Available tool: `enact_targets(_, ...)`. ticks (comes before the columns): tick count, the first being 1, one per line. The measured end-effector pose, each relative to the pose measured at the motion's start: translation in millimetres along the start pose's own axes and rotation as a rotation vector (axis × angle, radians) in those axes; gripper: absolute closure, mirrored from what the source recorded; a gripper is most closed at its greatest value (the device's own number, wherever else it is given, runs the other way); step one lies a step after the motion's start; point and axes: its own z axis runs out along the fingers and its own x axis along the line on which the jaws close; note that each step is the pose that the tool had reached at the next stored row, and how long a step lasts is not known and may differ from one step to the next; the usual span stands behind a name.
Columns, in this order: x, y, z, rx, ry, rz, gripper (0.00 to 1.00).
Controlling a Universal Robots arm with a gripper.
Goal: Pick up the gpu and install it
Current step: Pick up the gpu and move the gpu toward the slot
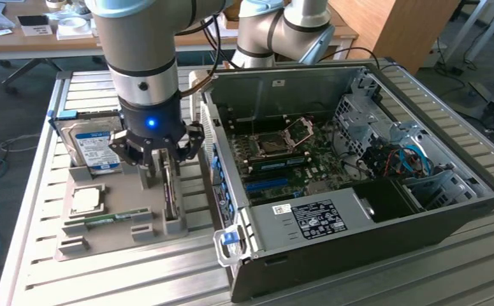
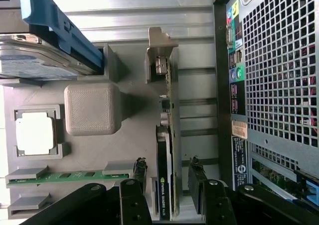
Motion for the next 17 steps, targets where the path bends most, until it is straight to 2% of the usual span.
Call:
enact_targets(12, 0.2, -0.2, 6.6, -0.0003, 0.0001, 0.0, 0.53)
enact_targets(17, 0.3, -0.6, 15.2, -0.0004, -0.0001, 0.0, 0.53)
